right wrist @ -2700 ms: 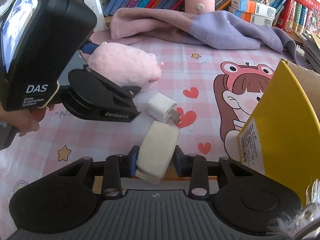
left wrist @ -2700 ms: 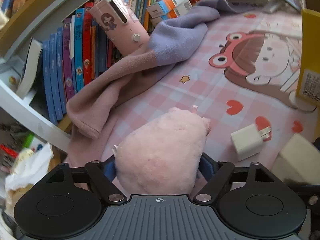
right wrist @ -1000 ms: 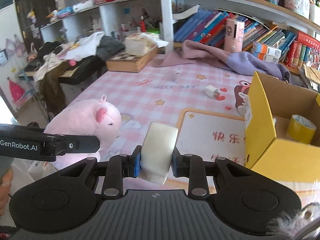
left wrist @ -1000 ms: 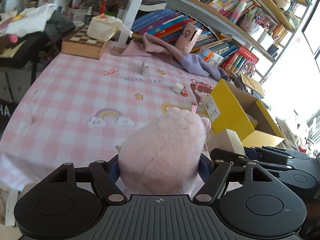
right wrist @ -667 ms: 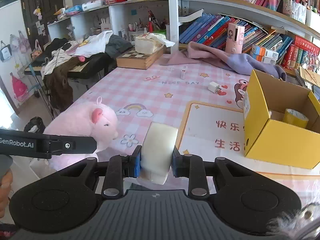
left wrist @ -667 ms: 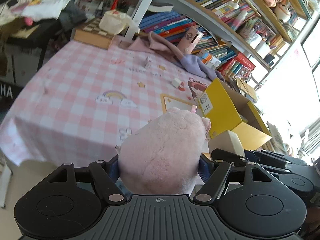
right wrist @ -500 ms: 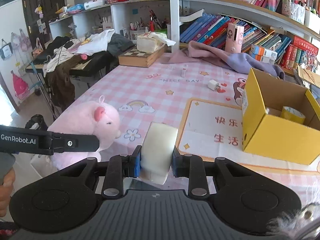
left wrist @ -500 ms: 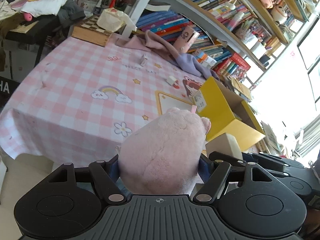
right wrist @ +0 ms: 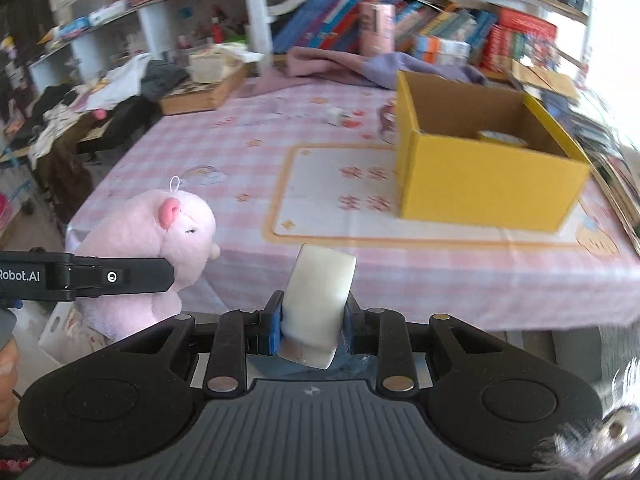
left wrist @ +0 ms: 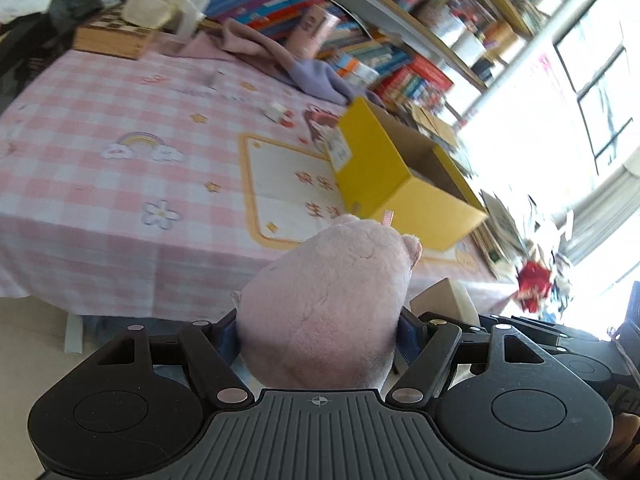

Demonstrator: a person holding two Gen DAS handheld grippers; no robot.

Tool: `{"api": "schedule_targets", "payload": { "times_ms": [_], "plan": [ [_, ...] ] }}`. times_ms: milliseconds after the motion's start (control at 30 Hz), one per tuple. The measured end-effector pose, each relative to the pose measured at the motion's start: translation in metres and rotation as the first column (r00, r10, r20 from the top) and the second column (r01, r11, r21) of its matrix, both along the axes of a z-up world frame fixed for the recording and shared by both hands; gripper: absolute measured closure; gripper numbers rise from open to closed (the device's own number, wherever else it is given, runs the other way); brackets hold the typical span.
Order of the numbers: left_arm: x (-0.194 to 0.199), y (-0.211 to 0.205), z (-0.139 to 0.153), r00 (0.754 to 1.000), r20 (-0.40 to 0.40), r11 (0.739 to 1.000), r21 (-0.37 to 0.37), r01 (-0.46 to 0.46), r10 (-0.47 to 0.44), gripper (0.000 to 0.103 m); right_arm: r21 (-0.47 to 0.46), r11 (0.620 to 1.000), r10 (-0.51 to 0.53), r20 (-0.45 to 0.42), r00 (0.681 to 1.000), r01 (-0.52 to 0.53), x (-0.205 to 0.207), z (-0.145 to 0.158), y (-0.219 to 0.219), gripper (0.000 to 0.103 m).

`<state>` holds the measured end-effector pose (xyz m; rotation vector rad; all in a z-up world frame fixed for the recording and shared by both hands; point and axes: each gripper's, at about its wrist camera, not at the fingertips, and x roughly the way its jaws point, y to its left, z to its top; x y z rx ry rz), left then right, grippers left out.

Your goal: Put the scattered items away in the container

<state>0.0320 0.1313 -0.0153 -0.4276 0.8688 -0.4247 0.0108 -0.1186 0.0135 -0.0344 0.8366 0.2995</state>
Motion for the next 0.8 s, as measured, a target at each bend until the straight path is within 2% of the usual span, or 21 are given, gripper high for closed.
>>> {"api": "schedule_targets", "payload": {
  "times_ms": [300,433,567,800],
  "plan": [
    [0.008,-0.049,-0.001,0.99,-0.028,0.989,0.027,0.142,-0.142,0.03,0.006,0.993,-0.116,0.005,0.993,0.116,-0.023,-0.002,-0.046,0.077],
    [0.011,-0.062,0.005,0.985,-0.002,0.984,0.041,0.171,-0.171,0.03,0.005,0.982,-0.19,0.008,0.982,0.19,-0.031,-0.001,-0.074,0.077],
    [0.01,-0.078,0.003,0.977,-0.018,0.977,0.041,0.211,-0.21,0.03,0.009,0.967,-0.253,-0.012,0.967,0.253,-0.041,-0.007,-0.095,0.077],
    [0.007,-0.102,-0.001,0.954,-0.046,0.953,0.051,0.298,-0.296,0.03,0.035,0.959,-0.281,-0.055,0.958,0.283,-0.049,-0.015,-0.104,0.077]
  ]
}}
